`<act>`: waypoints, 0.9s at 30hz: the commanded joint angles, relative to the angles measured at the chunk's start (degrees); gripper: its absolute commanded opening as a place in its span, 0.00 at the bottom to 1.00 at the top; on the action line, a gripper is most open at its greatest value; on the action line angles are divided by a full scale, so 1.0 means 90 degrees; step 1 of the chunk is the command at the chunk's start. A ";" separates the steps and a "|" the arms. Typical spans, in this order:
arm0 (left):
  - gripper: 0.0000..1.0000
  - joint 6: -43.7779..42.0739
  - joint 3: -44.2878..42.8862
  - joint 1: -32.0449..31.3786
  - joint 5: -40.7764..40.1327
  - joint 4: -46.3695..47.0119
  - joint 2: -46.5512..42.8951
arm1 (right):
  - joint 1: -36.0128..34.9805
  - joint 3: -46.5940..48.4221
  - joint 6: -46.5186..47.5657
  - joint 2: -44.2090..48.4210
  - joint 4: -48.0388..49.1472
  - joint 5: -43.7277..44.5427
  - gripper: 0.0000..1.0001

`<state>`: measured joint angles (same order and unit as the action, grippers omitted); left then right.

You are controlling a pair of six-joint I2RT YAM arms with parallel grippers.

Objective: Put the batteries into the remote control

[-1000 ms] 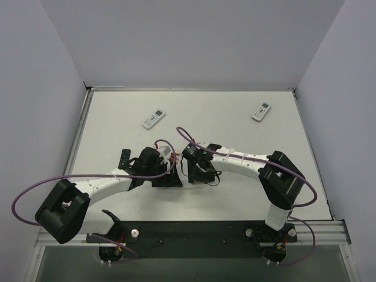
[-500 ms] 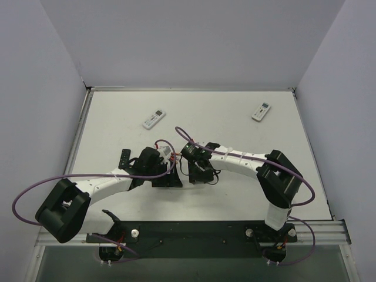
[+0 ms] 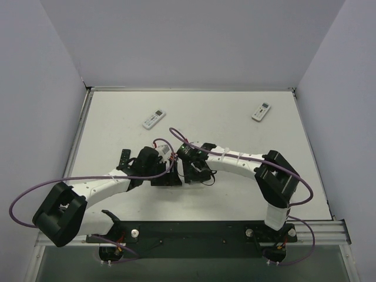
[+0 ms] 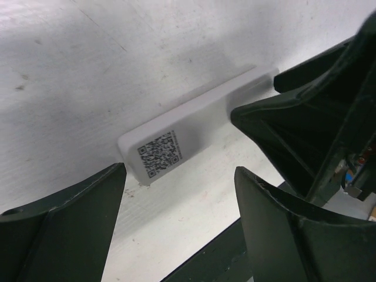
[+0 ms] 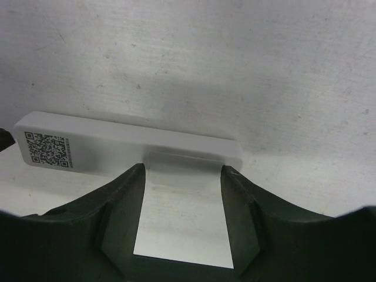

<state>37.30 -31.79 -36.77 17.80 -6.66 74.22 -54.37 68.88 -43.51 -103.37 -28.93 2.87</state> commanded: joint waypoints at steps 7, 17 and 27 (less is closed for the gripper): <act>0.91 -0.0033 -0.0296 0.1262 -0.1206 -0.1037 -0.1642 | 0.0678 -0.0436 0.0996 0.1982 0.0206 0.1555 0.78; 0.97 -0.1146 -0.2101 0.2230 -0.4123 -0.3663 -0.3292 | 0.3442 -0.2135 0.1503 0.5799 0.0207 0.2639 0.95; 0.97 -0.2033 -0.1840 0.2240 -0.5932 -0.2728 -0.6340 | 0.3805 -0.2486 0.2479 0.8368 0.0333 0.3860 0.93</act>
<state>24.84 -50.74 -17.02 -26.22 -35.31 24.99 -20.27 49.10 -26.55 -32.12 -26.81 31.35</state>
